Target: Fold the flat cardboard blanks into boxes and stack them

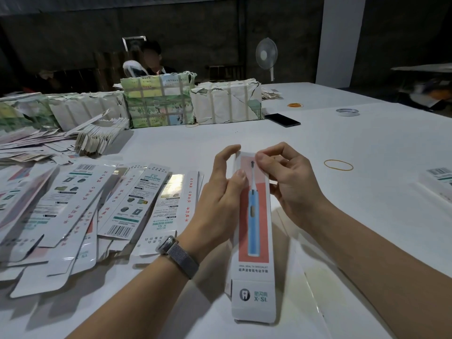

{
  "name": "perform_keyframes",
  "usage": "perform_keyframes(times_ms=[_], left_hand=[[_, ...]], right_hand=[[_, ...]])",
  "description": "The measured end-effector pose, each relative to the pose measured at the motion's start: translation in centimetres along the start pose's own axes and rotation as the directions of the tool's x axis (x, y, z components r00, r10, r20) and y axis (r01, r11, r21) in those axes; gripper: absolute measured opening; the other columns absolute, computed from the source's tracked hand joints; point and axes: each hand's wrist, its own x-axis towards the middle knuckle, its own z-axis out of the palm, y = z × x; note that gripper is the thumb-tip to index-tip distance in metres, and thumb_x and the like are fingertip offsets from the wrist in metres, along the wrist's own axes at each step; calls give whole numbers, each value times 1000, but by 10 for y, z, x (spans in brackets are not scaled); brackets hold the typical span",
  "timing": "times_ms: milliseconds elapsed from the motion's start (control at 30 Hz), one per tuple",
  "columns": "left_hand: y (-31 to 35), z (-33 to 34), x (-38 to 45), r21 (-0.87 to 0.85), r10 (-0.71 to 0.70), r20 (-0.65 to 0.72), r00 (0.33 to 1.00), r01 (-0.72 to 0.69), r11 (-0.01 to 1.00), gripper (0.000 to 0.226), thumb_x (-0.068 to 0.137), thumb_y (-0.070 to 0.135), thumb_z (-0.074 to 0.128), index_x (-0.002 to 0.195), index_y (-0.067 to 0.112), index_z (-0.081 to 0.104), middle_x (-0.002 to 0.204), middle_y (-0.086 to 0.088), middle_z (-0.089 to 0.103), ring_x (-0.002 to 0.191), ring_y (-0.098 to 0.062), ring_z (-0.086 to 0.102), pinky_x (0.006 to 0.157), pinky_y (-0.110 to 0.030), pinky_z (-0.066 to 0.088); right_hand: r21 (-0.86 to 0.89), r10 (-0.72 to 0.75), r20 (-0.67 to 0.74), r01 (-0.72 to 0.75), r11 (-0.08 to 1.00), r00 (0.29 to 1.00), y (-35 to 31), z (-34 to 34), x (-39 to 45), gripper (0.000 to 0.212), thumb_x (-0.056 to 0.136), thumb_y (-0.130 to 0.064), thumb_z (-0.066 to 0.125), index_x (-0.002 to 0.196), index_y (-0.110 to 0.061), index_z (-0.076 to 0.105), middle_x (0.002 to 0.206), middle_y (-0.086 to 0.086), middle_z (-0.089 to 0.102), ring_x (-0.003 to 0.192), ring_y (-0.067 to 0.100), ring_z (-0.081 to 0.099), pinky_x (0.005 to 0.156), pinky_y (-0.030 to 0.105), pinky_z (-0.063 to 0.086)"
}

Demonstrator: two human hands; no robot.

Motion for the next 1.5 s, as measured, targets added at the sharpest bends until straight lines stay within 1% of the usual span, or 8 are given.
perform_keyframes(times_ms=[233, 433, 700, 867, 1067, 1333, 1433, 1500], left_hand=[[-2, 0, 3, 13, -1, -35, 999, 1, 1000, 35, 96, 48, 38, 130, 46, 33, 87, 8, 71, 75, -19, 74, 69, -35, 63], [-4, 2, 3, 63, -7, -61, 998, 11, 998, 28, 101, 46, 44, 124, 56, 32, 85, 8, 73, 71, -16, 74, 63, -31, 62], [0, -11, 11, -153, -84, -231, 969, 49, 987, 37, 94, 36, 66, 113, 45, 36, 71, 1, 73, 49, -10, 64, 39, -20, 44], [-3, -10, 9, -31, -49, -107, 993, 46, 998, 48, 85, 63, 46, 124, 41, 30, 72, 3, 74, 53, -15, 69, 40, -23, 46], [-7, -7, 2, 334, 94, 97, 991, -122, 935, 55, 91, 76, 29, 140, 54, 14, 98, 23, 68, 63, -4, 72, 55, -26, 50], [3, -5, -2, 428, 55, 177, 983, -128, 895, 34, 96, 66, 29, 129, 66, 22, 95, 18, 71, 63, -3, 70, 73, -42, 55], [9, -4, -3, 452, 47, 203, 978, -136, 881, 32, 90, 63, 32, 121, 69, 32, 89, 20, 71, 61, 0, 68, 73, -41, 55], [12, -3, -4, 461, 47, 196, 979, -134, 877, 24, 92, 58, 36, 115, 61, 42, 83, 21, 70, 60, 0, 67, 70, -42, 55]], right_hand=[[-81, -52, -30, 49, 996, 998, 8, 4, 0, 21, 84, -43, 64, 91, -24, 60, 87, 9, 71, 75, 20, 72, 63, 29, 56], [-242, -131, -87, 107, 964, 987, 10, 3, 0, 4, 96, -30, 63, 95, -28, 65, 90, 0, 68, 78, 21, 69, 70, 35, 60], [-642, -89, 187, 191, 743, 978, -5, 14, -12, 68, 79, -55, 59, 143, -33, 50, 124, -16, 54, 109, -4, 55, 91, 14, 46], [-868, 14, 262, 229, 440, 965, -33, 3, -20, 77, 82, -51, 66, 151, -28, 41, 121, -5, 59, 107, 13, 58, 95, 36, 51], [-938, -17, -87, -76, 340, 996, -84, -59, -48, 60, 78, -52, 49, 137, -40, 53, 116, -6, 68, 105, 19, 61, 93, 41, 51], [-818, 10, -487, -452, -357, 873, -148, -232, -60, 9, 87, -36, 49, 87, -28, 53, 95, -7, 58, 105, 26, 58, 73, 34, 47], [-679, 49, -542, -403, -613, 839, -142, -279, -70, 44, 92, -26, 43, 135, -37, 46, 143, -2, 44, 131, 30, 39, 97, 44, 42], [-599, -25, -516, -382, -704, 856, -135, -291, -70, 56, 92, -18, 42, 144, -37, 37, 154, -2, 30, 136, 31, 29, 103, 48, 36]])
